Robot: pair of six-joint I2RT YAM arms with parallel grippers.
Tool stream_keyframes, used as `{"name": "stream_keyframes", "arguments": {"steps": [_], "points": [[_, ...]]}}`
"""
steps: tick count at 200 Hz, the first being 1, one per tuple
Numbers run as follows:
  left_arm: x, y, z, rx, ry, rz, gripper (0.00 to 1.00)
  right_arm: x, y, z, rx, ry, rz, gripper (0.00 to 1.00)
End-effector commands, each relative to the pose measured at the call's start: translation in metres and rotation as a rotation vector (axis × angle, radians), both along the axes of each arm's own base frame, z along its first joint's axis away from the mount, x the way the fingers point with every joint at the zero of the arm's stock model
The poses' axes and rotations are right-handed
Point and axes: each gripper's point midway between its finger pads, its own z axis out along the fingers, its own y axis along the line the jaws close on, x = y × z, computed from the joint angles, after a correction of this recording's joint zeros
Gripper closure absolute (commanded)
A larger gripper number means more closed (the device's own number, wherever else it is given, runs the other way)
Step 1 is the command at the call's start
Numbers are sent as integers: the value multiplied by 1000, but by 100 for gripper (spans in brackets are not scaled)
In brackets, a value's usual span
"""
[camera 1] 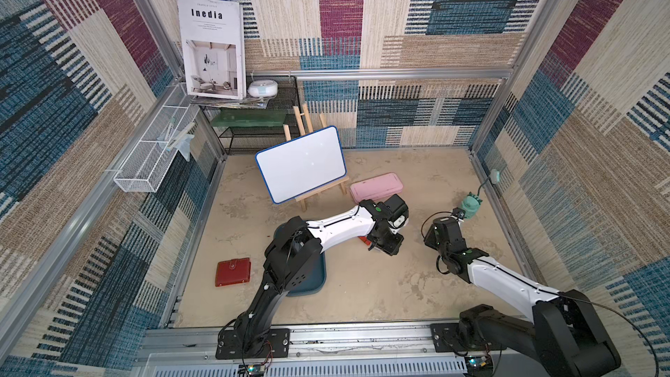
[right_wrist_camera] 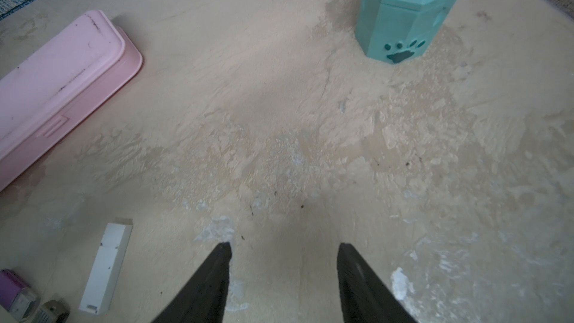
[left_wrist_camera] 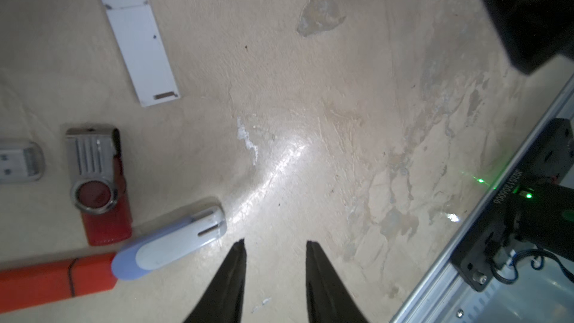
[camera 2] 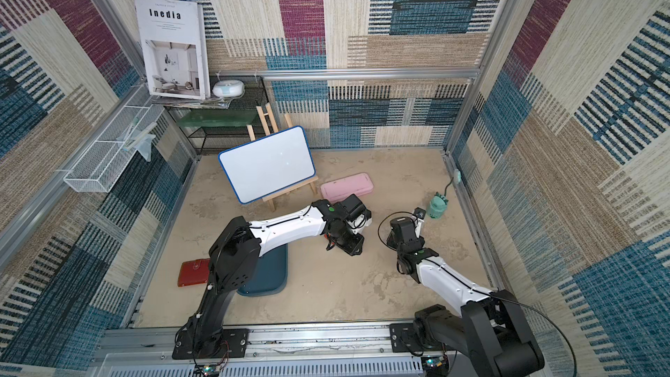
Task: Put the usb flash drive into the storage box
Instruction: Pick up the USB flash from the center of the board.
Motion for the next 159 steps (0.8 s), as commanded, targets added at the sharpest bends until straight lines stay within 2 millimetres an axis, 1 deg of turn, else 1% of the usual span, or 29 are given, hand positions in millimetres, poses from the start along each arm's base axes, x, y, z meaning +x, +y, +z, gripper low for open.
{"name": "stream_keyframes", "arguments": {"steps": [1,28,64,79,103,136,159], "points": [[5,5,-6,10,15,-17,62,4,-1,4,-5,-18,-7,40],[19,9,-14,11,24,12,57,6,3,3,-2,-13,10,39],[24,12,-26,22,35,9,55,7,3,-1,-11,5,12,38],[20,16,-31,36,46,7,55,7,2,-1,-16,7,9,38],[14,31,-37,70,49,15,55,7,2,-1,-14,7,11,38],[5,53,-35,93,46,43,53,8,4,-3,-12,15,18,38],[-6,63,-41,99,63,51,51,8,5,-3,-10,20,21,38]]}}
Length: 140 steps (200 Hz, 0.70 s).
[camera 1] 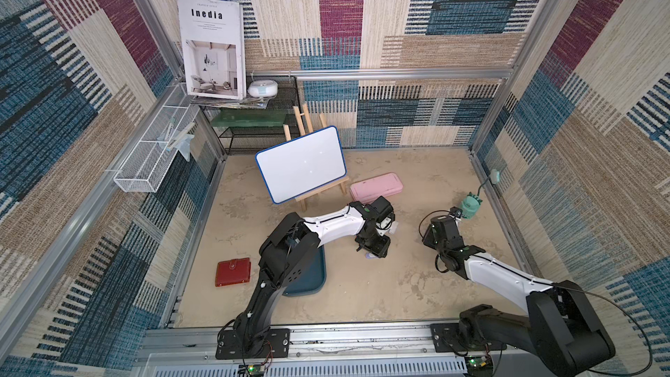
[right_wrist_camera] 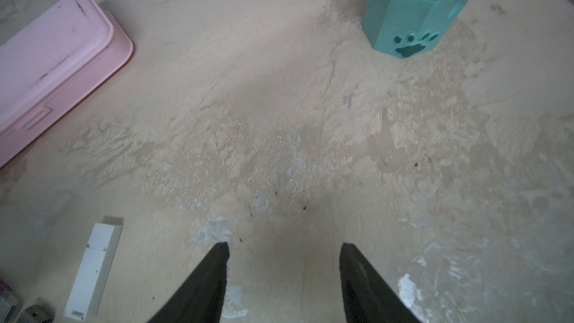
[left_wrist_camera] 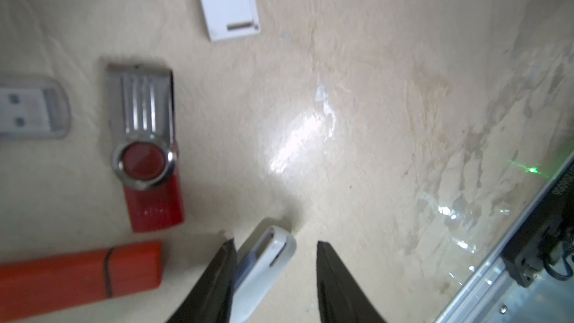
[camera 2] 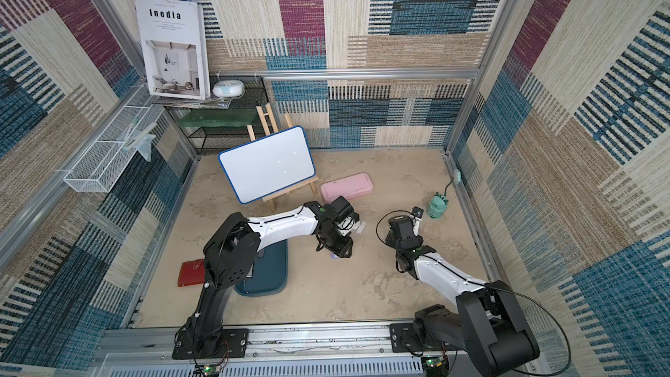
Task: Put the usb flash drive into the storage box
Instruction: Pick up the USB flash from the center of the board.
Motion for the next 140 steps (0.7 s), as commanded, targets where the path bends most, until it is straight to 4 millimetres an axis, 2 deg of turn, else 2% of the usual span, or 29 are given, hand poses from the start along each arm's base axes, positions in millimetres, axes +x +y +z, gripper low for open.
{"name": "stream_keyframes", "arguments": {"steps": [1,49,86,112,140], "points": [[-9,18,-11,59,17,20,51,4,2,3,2,-9,8,38],[-21,35,-18,107,13,25,50,4,3,2,3,-1,13,37],[-27,51,-22,258,-79,6,55,4,3,1,0,4,16,37],[-33,54,-24,324,-129,-14,58,4,4,0,3,6,17,36],[-38,60,-35,391,-145,-33,63,5,5,-1,1,16,22,37]]}}
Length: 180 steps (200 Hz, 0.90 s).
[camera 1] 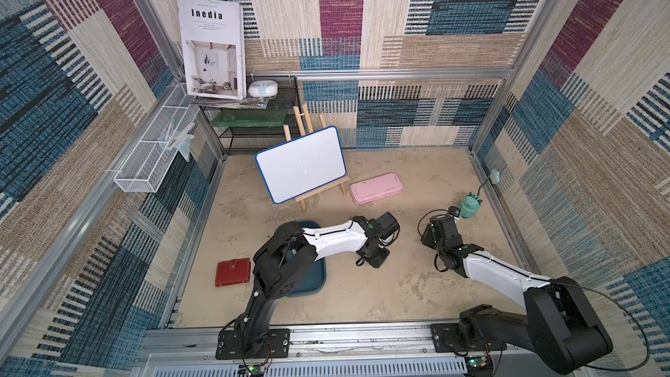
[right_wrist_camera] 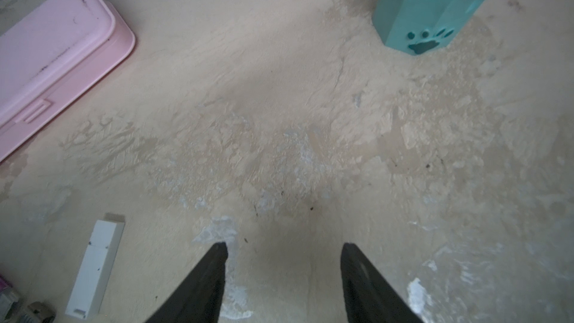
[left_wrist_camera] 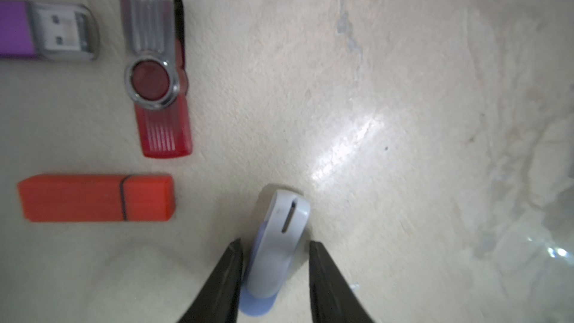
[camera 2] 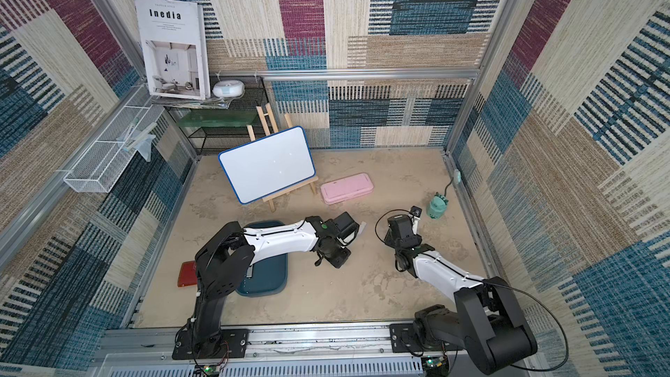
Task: Put the usb flash drive into the storage box
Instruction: Pick up the USB flash from the center of the board.
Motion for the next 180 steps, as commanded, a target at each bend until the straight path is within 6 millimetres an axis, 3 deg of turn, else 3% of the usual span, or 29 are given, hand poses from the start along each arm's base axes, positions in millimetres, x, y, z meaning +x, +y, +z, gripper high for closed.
{"name": "stream_keyframes", "arguments": {"steps": [1,48,83,106,138,164,180], "points": [[-20,42,-24,209,60,17,63,2,1,2,-1,1,6,37],[-22,39,-30,227,53,10,76,2,2,2,-3,3,9,37],[-25,31,-13,171,61,14,83,3,2,2,-1,2,11,37],[-24,22,13,100,43,25,89,3,3,2,0,2,13,36],[-20,22,67,2,-20,77,92,3,3,2,-1,3,13,36],[-18,47,116,-44,-119,169,95,4,3,2,1,5,17,37],[-20,75,137,-42,-177,252,97,4,4,2,2,6,18,36]]}}
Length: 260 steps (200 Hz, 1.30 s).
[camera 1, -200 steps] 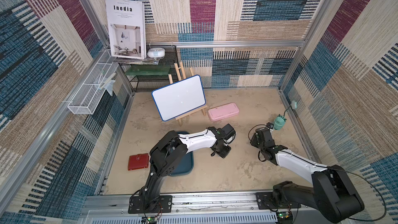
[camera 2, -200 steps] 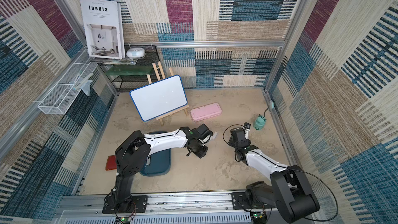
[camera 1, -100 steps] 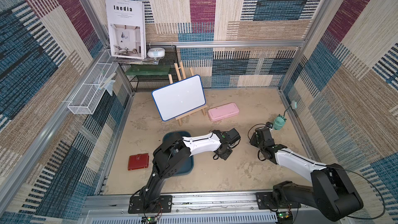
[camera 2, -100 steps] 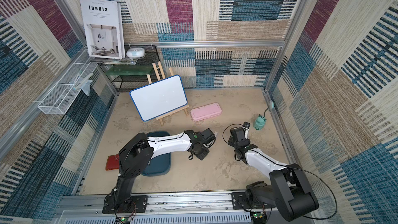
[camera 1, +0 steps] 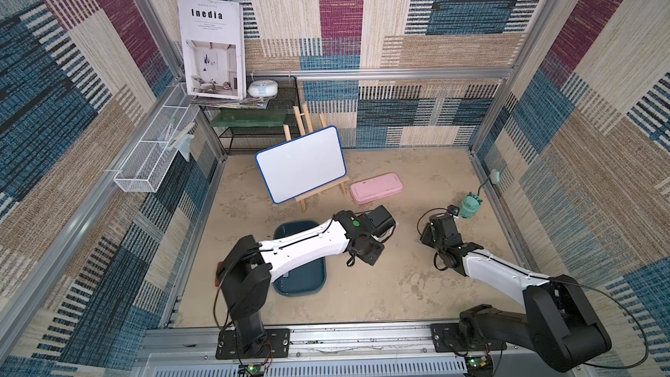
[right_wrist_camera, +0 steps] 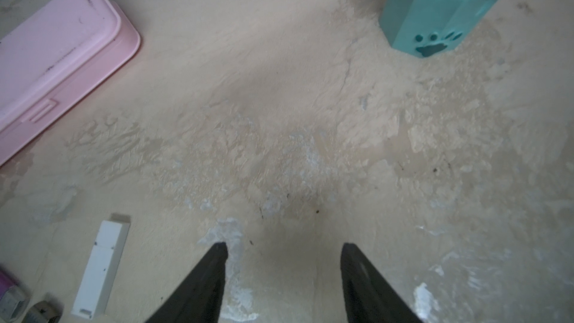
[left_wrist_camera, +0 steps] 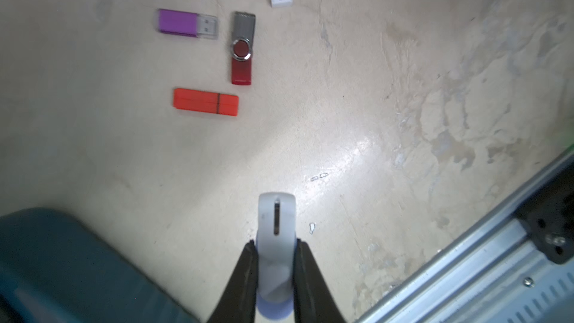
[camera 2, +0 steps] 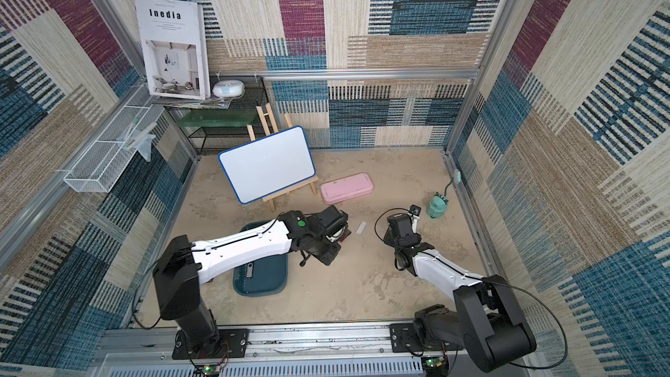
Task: Put the usb flash drive into the storage box
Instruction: Pick up the USB flash from the center of the board, then place the USB flash in the storage box.
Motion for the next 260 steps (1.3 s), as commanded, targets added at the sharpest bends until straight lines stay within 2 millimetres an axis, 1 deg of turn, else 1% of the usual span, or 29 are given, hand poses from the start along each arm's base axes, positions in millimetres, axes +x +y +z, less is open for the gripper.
{"name": "stream_keyframes", "arguments": {"steps": [1,10,25,40,56,65,75,88,108,144,172,216,260], "points": [[-1,44,22,49,-63,147,97,2,1,1,-1,2,6,37],[-1,66,30,65,-98,218,99,2,2,1,-2,5,9,36],[-3,104,33,82,-127,341,100,2,3,0,1,6,13,37],[-9,136,24,67,-93,448,100,2,2,1,-1,6,11,37],[-15,167,10,81,-70,541,99,2,3,-1,1,9,14,37],[-19,182,0,93,-55,585,99,2,3,-1,3,10,17,36],[-21,194,-10,94,-36,624,99,2,4,-2,4,11,17,37],[-25,200,-24,84,-6,646,99,2,4,-3,2,17,17,37],[-25,203,-41,104,25,667,97,3,4,-4,0,22,18,37],[-21,202,-61,142,55,683,96,2,3,-5,-4,24,13,37],[-24,207,-76,188,75,706,95,2,3,-6,-6,26,14,37],[-27,218,-89,232,78,729,93,2,3,-6,-5,29,15,37],[-27,223,-98,254,89,744,91,2,3,-6,-8,29,12,37]]}}
